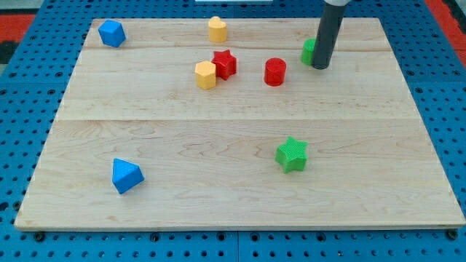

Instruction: Slide the green circle at the top right of the board

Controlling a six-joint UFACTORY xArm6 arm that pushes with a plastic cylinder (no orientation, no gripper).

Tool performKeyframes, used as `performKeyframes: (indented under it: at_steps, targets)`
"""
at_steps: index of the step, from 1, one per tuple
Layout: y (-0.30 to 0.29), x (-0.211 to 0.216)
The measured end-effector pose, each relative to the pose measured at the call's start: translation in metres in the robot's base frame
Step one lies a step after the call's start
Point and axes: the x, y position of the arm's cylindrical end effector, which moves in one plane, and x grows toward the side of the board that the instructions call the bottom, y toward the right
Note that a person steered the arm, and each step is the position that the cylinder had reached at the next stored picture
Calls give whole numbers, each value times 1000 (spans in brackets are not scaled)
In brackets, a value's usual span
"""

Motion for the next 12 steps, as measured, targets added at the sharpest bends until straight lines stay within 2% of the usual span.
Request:
performKeyframes:
  at_steps: [1, 2, 3, 4, 5, 6, 11, 12]
  targets:
    - [-9, 9]
    - [-39, -8]
    - [-16, -36]
    - [4, -39]
    - [21, -19]
    - [41, -47]
    - [40, -28]
    - [13, -28]
